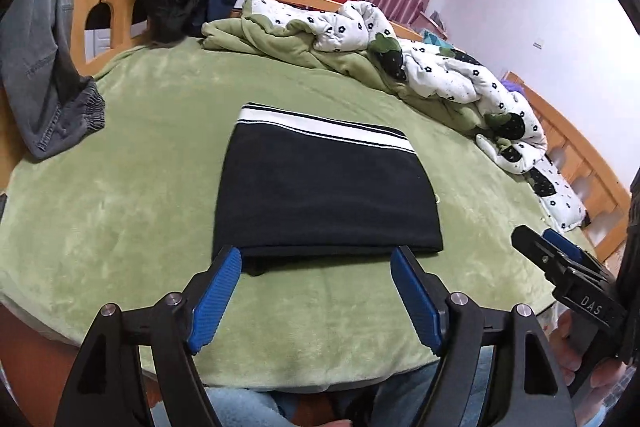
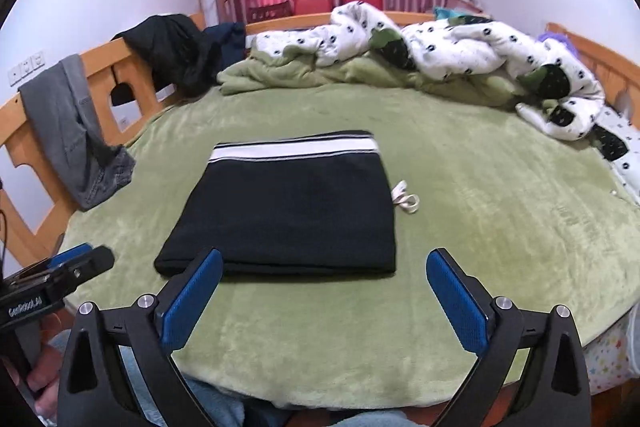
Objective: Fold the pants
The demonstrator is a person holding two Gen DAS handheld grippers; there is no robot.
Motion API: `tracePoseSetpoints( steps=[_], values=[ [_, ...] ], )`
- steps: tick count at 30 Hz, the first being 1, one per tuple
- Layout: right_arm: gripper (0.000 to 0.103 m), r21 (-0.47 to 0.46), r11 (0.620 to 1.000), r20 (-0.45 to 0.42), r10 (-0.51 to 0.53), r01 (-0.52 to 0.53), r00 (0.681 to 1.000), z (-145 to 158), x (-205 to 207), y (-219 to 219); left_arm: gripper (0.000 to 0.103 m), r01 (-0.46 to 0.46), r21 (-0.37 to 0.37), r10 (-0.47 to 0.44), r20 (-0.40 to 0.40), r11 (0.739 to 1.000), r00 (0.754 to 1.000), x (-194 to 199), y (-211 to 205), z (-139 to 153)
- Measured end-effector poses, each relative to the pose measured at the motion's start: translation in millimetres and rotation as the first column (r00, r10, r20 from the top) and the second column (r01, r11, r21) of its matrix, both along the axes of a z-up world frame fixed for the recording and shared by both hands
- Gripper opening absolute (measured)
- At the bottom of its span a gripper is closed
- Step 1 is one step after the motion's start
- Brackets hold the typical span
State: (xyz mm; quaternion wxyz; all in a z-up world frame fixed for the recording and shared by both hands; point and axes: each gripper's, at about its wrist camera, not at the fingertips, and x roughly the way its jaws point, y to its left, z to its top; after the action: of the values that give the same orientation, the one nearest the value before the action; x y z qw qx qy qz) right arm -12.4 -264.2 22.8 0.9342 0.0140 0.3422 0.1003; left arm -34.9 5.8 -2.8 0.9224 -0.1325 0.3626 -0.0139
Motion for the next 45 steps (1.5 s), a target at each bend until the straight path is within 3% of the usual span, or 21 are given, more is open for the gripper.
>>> tracePoseSetpoints(
  steps=[3,7,15,29,45],
  values=[
    [0.101,-0.015,0.999,-0.012,-0.048,0.048,0.999,-3,1,-2,0.076,-0.030,0.041,0.029,0.020,0.999,0.999,-4,-2,2],
    [0.101,-0.040,0.998,-0.004,-0.047,0.047,0.999,-3,-2,3,0.088,-0.029,0.070,0.028,0.020,0.997,0.999,-5,-4,3],
    [0.101,-0.060,0.997,0.010,-0.047,0.048,0.999,-2,-5,6,0.088,-0.053,0.091,0.051,0.022,0.994,0.998,-6,-5,3],
    [0.101,-0.050,0.997,0.013,-0.056,0.057,0.998,-2,-7,4,0.089,-0.046,0.052,0.046,0.008,0.998,0.999,-6,8,0],
    [0.101,-0.049,0.998,0.011,-0.048,0.048,0.999,-1,-6,4,0.090,-0.036,0.113,0.033,0.033,0.993,0.999,-9,-4,5]
  ],
)
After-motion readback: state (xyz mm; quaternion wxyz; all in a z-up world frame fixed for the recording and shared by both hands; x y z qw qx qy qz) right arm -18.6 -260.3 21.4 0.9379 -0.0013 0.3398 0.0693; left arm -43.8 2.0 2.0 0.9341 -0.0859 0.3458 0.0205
